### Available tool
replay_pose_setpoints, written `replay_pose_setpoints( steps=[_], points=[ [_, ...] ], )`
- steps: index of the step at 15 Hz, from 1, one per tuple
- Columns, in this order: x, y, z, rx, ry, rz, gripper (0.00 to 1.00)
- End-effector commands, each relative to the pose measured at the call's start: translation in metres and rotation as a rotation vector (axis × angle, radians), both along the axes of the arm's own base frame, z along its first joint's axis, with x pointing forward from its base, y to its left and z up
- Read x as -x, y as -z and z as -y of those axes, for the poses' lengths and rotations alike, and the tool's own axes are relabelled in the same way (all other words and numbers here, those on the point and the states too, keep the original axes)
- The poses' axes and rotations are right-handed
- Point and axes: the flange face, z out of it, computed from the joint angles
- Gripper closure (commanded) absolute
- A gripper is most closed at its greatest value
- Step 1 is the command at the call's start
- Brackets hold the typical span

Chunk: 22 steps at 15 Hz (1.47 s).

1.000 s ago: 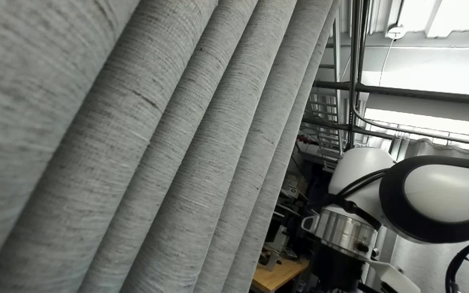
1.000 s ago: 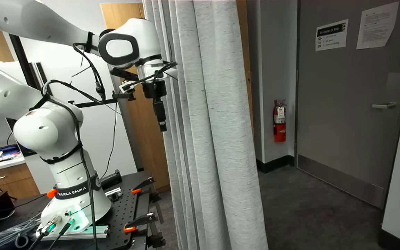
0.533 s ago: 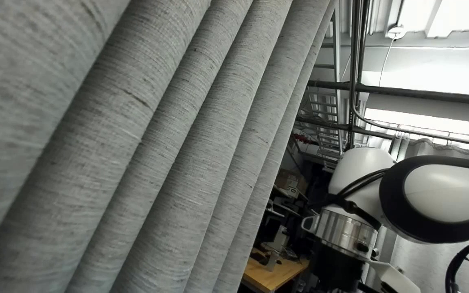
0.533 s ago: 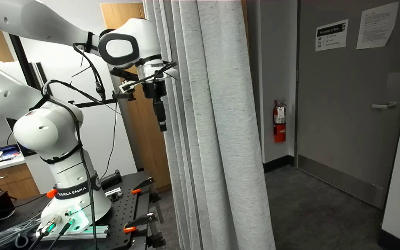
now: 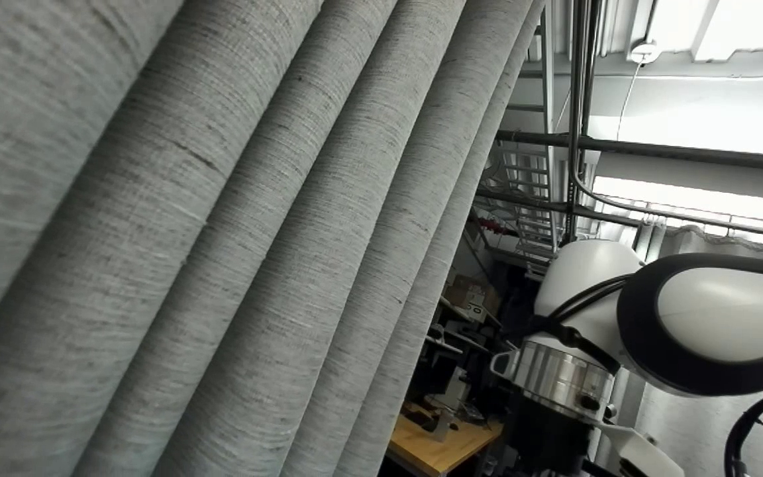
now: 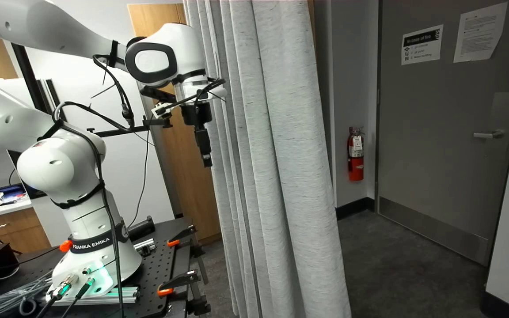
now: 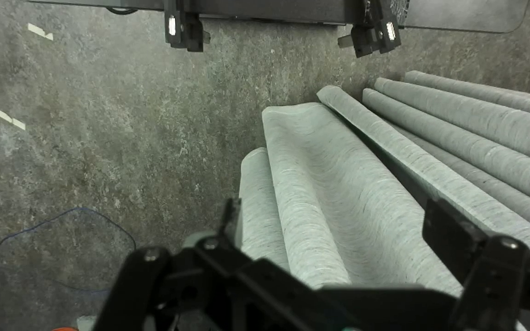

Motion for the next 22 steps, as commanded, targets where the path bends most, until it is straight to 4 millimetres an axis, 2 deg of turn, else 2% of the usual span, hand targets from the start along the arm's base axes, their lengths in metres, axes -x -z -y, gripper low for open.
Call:
replay_pose_setpoints(
  steps=[1, 2, 3, 4, 8, 9, 10, 11, 12, 22],
  points=[
    [-0.003, -0.003, 0.0, -0.002, 0.017, 0.021, 0.0],
    [0.0, -0.015, 0.067, 0.019, 0.027, 0.06, 0.0],
    [-0.001, -0.019, 0.078, 0.042, 0.034, 0.083, 0.0],
    [-0.001, -0.025, 0.102, 0.057, 0.053, 0.112, 0.0],
    [0.015, -0.049, 0.217, 0.084, 0.099, 0.183, 0.0],
    [0.008, -0.035, 0.178, 0.061, 0.106, 0.155, 0.0],
    [0.015, -0.041, 0.201, 0.061, 0.116, 0.168, 0.0],
    [0.02, -0.045, 0.214, 0.06, 0.121, 0.179, 0.0],
    [0.021, -0.047, 0.218, 0.06, 0.123, 0.184, 0.0],
    [0.018, -0.045, 0.215, 0.065, 0.112, 0.174, 0.0]
  ],
)
